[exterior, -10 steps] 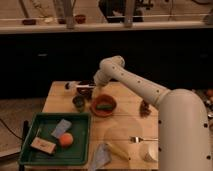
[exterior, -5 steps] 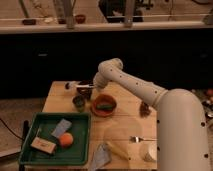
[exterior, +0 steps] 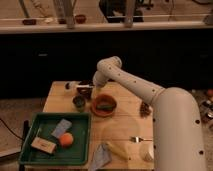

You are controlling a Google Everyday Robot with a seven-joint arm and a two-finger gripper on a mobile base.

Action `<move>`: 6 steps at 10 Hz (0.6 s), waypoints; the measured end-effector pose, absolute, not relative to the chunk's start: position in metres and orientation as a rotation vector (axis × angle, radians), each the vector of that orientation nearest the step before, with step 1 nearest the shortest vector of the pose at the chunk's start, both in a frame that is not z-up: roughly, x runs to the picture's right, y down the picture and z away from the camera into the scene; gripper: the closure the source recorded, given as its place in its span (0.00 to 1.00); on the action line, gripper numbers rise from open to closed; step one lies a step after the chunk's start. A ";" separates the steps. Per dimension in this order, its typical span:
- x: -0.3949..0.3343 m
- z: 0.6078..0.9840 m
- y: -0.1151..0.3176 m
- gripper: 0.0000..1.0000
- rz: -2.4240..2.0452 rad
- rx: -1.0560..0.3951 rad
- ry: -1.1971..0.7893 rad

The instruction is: Place brush in table surface

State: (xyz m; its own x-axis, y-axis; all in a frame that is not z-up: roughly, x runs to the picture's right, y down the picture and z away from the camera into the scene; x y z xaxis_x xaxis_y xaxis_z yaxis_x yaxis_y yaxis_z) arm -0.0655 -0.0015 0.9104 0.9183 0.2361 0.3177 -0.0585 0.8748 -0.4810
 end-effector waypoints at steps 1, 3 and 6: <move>-0.066 0.913 -0.005 0.20 0.144 -0.490 -0.382; -0.075 0.914 -0.013 0.31 0.113 -0.490 -0.391; -0.086 0.917 -0.023 0.51 0.076 -0.488 -0.401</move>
